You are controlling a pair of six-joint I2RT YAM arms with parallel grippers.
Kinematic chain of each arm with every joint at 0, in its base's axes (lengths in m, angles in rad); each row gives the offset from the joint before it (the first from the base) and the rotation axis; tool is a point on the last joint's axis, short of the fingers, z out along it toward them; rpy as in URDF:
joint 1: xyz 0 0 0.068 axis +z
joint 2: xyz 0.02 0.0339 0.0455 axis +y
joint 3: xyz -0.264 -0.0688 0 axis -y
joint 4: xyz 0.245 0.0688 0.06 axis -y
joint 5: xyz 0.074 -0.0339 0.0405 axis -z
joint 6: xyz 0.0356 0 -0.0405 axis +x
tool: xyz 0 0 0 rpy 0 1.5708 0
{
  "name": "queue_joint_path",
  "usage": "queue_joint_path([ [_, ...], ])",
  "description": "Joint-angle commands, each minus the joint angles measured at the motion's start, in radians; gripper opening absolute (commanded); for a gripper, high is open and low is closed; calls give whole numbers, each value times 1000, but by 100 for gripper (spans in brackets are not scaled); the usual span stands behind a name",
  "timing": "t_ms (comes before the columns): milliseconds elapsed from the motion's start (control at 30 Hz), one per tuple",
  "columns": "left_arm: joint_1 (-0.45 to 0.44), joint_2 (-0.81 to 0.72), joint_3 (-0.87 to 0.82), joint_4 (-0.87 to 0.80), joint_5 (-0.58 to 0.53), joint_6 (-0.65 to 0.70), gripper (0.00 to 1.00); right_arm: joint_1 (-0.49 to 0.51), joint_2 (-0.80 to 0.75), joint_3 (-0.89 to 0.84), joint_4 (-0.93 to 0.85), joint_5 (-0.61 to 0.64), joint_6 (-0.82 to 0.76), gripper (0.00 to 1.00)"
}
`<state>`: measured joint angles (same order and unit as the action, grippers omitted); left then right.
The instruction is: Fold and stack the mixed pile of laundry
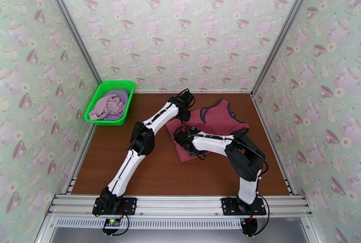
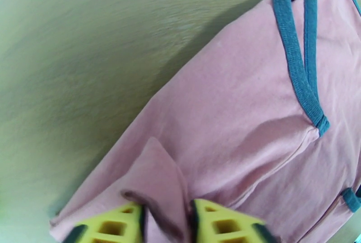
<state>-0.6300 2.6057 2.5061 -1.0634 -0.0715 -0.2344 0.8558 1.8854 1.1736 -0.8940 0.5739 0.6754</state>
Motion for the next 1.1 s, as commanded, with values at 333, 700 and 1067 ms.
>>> queue_joint_path([
  [333,-16,-136,-65,110,-31,60,96,-46,-106,28,-219,182,114,62],
  [700,20,-594,-624,202,-214,11,53,4,-329,-42,-90,-42,49,48],
  [1067,63,-470,-818,373,36,-71,10,137,-129,-62,379,-461,78,0],
])
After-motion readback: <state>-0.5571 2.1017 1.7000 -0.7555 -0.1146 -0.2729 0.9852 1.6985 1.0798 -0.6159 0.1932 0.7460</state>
